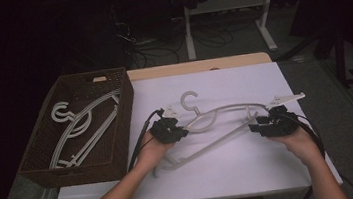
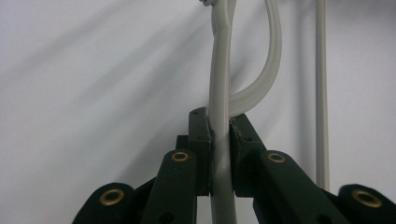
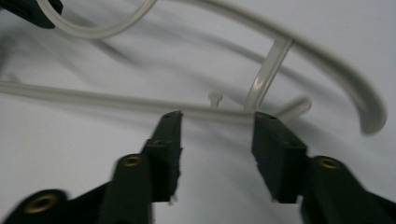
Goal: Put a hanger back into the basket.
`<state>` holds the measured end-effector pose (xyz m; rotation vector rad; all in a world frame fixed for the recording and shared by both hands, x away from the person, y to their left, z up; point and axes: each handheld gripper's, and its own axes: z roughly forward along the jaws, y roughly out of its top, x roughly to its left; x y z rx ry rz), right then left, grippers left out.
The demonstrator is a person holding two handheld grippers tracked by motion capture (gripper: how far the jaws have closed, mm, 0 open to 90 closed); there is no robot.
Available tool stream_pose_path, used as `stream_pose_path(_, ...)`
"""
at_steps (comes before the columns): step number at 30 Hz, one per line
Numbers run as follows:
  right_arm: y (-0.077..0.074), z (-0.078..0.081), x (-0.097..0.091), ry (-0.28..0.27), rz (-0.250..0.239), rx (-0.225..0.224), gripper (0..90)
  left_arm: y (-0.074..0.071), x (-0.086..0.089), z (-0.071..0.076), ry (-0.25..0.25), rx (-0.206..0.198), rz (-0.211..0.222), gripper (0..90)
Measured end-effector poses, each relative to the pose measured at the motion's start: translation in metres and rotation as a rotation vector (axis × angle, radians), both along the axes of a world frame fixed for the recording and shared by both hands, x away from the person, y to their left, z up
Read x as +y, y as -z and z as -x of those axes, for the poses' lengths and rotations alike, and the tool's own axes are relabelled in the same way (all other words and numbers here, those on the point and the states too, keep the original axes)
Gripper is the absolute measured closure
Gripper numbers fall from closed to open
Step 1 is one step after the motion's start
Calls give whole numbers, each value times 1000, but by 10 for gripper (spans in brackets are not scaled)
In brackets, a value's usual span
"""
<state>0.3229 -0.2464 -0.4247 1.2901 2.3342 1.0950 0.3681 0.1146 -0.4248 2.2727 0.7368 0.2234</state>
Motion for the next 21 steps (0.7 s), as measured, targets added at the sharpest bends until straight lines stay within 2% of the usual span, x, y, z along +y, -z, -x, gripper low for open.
stream_pose_path(1, -1, 1, 1, 2, -7, -2, 444, -10, 5, -2, -20, -8, 21, 816)
stream_pose_path(2, -1, 4, 3, 5, -12, -17, 336, -15, 7, -4, -29, -11, 29, 817)
stream_pose_path(8, 9, 16, 5, -14, -9, -52, 143, -60, 21, -6, -65, -52, 81, 817)
stream_pose_path(10, 12, 16, 3, -16, -17, -61, 108, -77, 26, -6, -62, -70, 82, 816)
stream_pose_path(12, 14, 13, 2, -15, -29, -63, 22, -93, 33, -5, -60, -82, 88, 816)
stream_pose_path(16, 15, 12, 2, -19, -41, -68, 0, -122, 54, -6, -62, -116, 78, 816)
stream_pose_path(21, 15, 13, 2, -22, -45, -72, 0, -152, 93, -8, -90, -151, 68, 817)
